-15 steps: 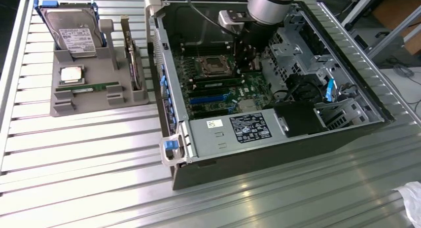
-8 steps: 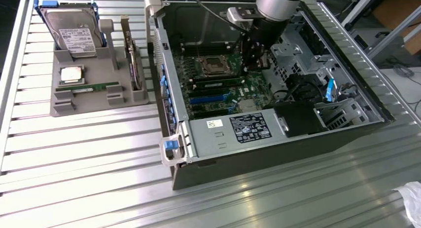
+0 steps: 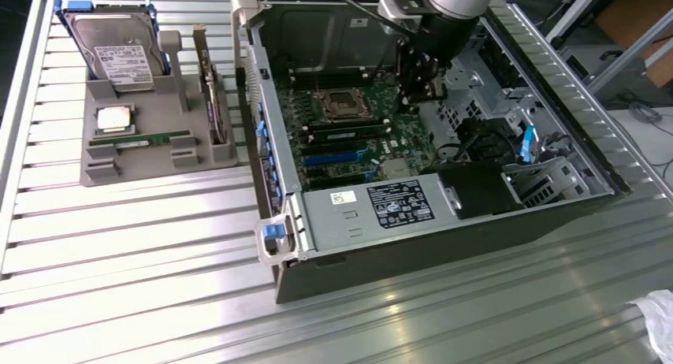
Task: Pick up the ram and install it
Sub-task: 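Press down the ram until it locks into place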
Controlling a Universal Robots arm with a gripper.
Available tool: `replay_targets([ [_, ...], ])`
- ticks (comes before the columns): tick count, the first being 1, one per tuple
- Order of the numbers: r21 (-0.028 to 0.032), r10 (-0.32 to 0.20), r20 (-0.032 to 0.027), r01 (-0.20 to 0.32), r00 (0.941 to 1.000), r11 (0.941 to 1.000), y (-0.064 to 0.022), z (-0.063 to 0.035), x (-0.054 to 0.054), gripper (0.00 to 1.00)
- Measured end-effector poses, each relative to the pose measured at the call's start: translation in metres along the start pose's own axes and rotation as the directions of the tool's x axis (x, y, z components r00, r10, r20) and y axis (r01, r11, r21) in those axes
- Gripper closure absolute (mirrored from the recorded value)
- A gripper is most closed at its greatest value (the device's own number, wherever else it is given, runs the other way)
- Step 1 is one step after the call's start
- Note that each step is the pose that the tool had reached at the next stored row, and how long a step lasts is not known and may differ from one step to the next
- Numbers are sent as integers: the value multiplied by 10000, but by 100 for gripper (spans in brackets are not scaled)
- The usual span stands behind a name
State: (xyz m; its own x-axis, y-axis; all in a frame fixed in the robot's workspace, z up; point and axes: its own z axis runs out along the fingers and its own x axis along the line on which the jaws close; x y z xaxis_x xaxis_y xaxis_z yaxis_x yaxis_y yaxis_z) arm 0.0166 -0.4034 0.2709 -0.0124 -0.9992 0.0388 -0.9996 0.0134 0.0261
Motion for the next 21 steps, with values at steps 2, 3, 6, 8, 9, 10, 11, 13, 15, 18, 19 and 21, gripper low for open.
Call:
replay_targets([
  [2,0,1,1,-1,10000,10000,-58,-75,-1,89],
  [3,0,1,-1,-1,10000,10000,-83,-105,-1,89],
  [6,1,1,1,-1,10000,10000,-136,-165,0,89],
  [8,0,1,0,-1,10000,10000,-155,-207,2,89],
  [9,0,1,-1,-1,10000,10000,-164,-235,2,89],
  [10,0,1,-1,-1,10000,10000,-169,-251,3,89],
  [11,0,1,0,-1,10000,10000,-174,-272,4,89],
  [13,0,1,0,-1,10000,10000,-177,-294,4,89],
  [15,0,1,2,-1,10000,10000,-179,-314,5,89],
  [18,0,1,0,-1,10000,10000,-180,-315,5,89],
  [19,0,1,0,-1,10000,10000,-180,-315,5,89],
  [21,0,1,0,-1,10000,10000,-180,-315,5,89],
])
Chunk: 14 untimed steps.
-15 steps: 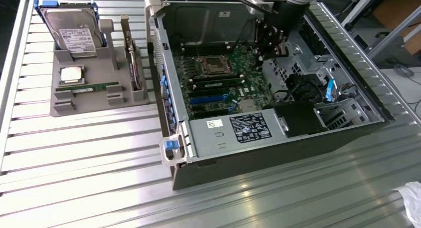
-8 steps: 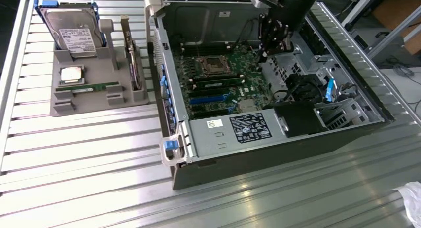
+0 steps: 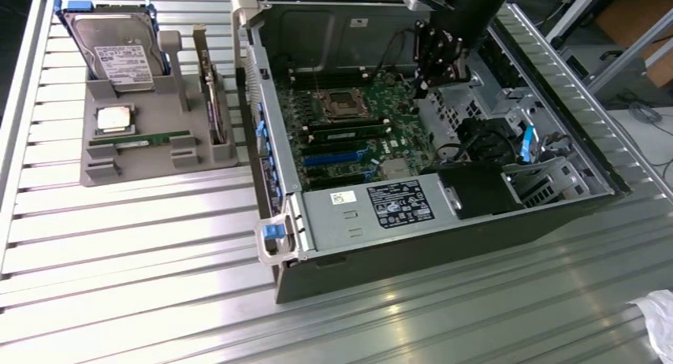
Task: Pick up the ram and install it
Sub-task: 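Press down the ram until it locks into place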
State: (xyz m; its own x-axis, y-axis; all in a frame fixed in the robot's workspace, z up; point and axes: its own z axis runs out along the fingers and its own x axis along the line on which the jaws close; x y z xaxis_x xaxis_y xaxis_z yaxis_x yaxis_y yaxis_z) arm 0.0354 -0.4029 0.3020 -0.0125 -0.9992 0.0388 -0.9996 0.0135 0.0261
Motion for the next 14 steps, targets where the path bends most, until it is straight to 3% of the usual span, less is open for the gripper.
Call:
replay_targets([
  [9,-4,105,0,-105,9999,9999,0,0,0,89],
  [12,-22,577,11,-577,9983,9983,0,2,0,89],
  [14,-51,1284,17,-1284,9917,9917,0,3,0,89],
])
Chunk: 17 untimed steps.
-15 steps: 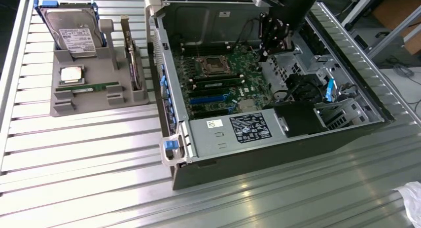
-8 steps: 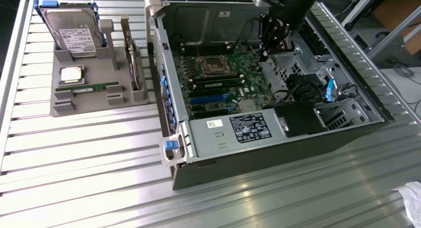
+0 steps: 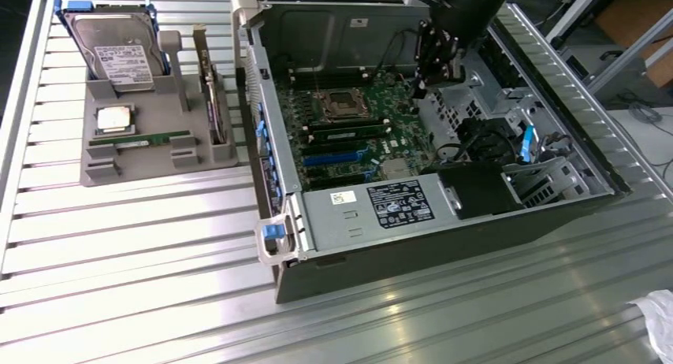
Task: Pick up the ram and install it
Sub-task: 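Press down the ram until it locks into place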
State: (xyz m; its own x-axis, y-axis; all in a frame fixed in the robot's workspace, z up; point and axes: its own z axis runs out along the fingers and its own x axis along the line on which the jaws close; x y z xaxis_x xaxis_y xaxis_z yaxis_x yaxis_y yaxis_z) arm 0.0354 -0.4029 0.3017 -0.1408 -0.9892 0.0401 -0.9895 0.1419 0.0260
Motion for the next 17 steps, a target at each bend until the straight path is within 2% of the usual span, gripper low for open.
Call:
replay_targets([
  [2,-16,395,10,-395,9992,9992,0,1,0,89],
  [7,-54,1295,30,-1295,9916,9916,0,3,0,89],
  [17,-96,2272,44,-2271,9738,9738,0,4,0,89],
])
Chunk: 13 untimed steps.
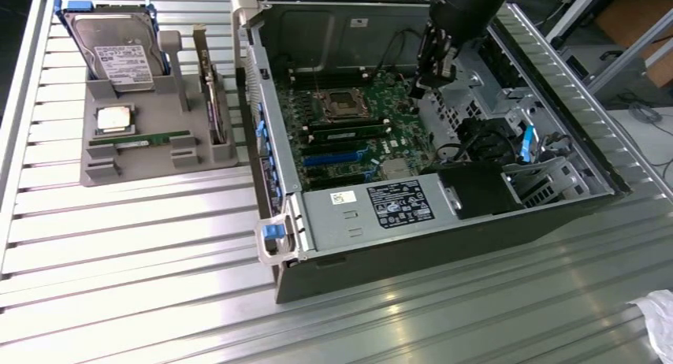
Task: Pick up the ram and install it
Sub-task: 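Press down the ram until it locks into place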
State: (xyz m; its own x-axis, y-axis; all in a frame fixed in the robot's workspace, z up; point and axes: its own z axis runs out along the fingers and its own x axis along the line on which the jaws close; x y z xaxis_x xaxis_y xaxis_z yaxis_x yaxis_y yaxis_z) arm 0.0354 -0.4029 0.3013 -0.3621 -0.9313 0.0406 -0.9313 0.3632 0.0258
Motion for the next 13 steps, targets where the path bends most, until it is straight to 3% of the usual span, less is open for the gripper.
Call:
replay_targets([
  [13,-34,926,11,-926,9957,9957,0,0,0,89],
])
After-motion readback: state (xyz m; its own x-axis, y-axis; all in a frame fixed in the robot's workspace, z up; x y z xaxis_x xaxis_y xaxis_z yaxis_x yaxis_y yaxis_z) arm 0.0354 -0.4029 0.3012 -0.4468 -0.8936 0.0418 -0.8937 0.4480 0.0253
